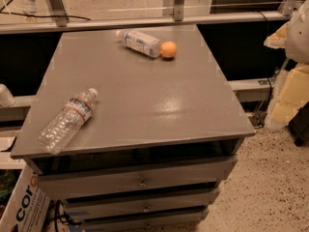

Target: Pick water bottle

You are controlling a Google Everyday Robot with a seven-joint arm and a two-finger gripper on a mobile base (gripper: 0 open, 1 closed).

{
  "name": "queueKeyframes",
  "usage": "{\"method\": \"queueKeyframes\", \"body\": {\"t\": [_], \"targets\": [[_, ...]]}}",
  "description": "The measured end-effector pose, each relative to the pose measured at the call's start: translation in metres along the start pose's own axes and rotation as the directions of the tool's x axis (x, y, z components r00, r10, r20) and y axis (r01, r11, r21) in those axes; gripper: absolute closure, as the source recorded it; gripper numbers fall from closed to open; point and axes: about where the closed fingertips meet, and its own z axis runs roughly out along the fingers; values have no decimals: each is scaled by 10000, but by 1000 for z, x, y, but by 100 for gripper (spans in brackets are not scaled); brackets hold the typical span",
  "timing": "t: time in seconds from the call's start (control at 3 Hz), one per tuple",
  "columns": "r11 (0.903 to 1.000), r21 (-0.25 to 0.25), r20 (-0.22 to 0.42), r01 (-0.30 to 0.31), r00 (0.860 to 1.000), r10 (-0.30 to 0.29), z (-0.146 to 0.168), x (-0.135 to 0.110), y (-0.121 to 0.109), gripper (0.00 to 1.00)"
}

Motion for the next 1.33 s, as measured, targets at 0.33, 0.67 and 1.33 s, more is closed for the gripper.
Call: {"method": "queueKeyframes", "body": {"t": [0.33,0.67,1.33], "targets": [[10000,2,1,0,10000,0,0,0,0,0],[9996,46,293,263,9992,-265,0,-4,0,0],[9795,-208,1722,2003,9658,-1939,30,-52,15,0]]}}
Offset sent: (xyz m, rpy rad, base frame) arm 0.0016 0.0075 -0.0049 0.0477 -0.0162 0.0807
